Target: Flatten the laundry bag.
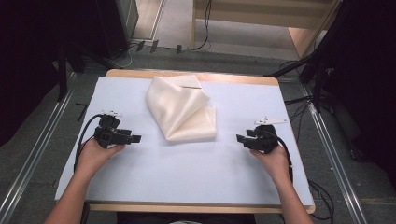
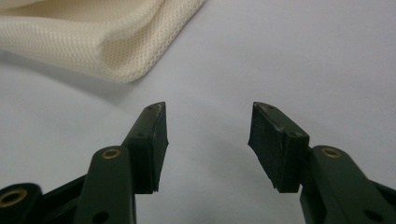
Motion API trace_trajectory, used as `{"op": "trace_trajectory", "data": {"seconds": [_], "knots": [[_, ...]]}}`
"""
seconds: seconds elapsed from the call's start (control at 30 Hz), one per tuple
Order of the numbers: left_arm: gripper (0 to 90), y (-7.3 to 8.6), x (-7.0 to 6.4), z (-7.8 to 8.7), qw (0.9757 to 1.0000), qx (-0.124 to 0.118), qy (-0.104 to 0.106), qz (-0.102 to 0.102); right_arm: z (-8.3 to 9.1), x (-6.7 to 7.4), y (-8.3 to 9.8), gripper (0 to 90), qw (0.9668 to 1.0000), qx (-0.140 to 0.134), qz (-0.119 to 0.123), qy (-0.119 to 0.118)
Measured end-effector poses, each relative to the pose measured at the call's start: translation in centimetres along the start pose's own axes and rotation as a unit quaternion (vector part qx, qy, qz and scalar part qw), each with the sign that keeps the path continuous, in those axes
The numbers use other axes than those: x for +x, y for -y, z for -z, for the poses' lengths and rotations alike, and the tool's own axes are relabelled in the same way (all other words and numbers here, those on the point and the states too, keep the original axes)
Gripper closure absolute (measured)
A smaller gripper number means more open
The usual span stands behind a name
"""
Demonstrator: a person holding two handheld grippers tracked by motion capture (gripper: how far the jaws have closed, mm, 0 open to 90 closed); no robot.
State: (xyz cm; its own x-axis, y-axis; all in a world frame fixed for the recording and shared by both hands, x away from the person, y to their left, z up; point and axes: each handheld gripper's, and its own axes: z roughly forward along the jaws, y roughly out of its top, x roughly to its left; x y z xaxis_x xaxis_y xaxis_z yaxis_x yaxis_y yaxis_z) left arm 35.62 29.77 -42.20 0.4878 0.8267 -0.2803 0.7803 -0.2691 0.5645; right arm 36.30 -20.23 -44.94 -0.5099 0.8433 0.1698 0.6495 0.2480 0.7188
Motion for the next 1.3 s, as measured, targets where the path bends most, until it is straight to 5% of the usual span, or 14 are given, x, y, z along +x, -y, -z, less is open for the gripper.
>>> {"op": "trace_trajectory", "data": {"seconds": [0.3, 0.43, 0.7, 1.13, 1.3], "knots": [[39.1, -0.2, -0.4, 0.1, 1.0000, -0.002, -0.001, -0.007, -0.1, -0.1, 0.1, 47.9, 1.0000, 0.007, -0.001, -0.004], [38.3, -0.5, -0.9, 0.3, 0.9999, -0.003, 0.002, -0.014, -0.2, 0.1, 0.0, 52.9, 0.9994, 0.013, -0.025, -0.021], [38.1, -1.5, -2.5, 0.3, 0.9994, -0.010, 0.007, -0.032, 0.0, 0.6, -0.3, 51.7, 0.9999, 0.004, 0.001, -0.016], [39.4, -4.9, -5.2, -1.0, 0.9982, 0.002, 0.019, -0.057, -0.2, 1.2, -0.1, 51.6, 0.9994, 0.028, 0.001, -0.023], [39.6, -6.0, -5.6, -1.3, 0.9984, -0.003, 0.025, -0.051, -0.2, 1.2, -0.1, 51.6, 0.9994, 0.026, 0.003, -0.021]]}}
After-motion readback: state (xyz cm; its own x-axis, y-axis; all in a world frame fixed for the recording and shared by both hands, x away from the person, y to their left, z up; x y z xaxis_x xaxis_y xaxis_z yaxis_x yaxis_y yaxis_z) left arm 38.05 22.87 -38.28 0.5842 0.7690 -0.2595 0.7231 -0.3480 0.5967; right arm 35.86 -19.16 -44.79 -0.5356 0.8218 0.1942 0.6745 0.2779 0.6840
